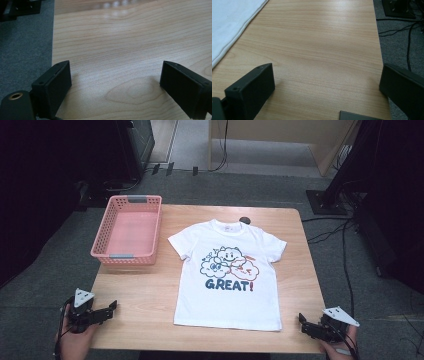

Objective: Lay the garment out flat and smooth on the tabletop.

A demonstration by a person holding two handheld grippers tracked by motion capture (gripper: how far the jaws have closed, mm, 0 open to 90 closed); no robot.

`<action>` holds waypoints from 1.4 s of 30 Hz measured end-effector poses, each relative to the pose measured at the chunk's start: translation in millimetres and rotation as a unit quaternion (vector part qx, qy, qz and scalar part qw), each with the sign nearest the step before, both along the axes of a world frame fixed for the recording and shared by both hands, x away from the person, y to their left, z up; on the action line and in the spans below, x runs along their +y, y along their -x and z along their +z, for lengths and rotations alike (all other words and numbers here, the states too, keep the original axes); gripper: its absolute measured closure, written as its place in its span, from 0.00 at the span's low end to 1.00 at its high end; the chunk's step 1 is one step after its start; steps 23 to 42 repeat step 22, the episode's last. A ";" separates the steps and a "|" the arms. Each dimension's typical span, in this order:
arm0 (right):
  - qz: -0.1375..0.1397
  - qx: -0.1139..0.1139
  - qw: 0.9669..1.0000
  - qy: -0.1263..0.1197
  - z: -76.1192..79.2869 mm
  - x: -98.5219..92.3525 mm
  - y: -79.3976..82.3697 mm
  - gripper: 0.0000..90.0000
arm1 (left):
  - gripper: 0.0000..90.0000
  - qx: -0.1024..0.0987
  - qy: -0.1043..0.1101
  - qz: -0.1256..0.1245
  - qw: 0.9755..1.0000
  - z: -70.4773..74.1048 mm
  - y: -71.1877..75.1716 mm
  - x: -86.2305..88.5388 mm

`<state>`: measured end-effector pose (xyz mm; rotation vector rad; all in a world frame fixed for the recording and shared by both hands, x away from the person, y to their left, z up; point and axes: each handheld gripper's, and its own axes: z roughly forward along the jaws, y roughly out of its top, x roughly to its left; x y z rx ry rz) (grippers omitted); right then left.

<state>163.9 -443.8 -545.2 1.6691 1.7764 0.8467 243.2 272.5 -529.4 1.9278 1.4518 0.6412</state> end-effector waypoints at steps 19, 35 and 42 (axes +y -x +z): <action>-0.005 -0.001 1.000 -0.001 -0.5 1.1 0.5 0.00 | 0.12 0.000 0.000 -0.005 1.000 0.0 -0.3 0.3; -0.006 -0.002 1.000 -0.001 -0.5 1.1 0.5 0.00 | 0.12 0.000 0.000 -0.007 1.000 0.0 -0.5 0.5; -0.006 -0.002 1.000 -0.001 -0.5 1.1 0.5 0.00 | 0.12 0.000 0.000 -0.007 1.000 0.0 -0.5 0.5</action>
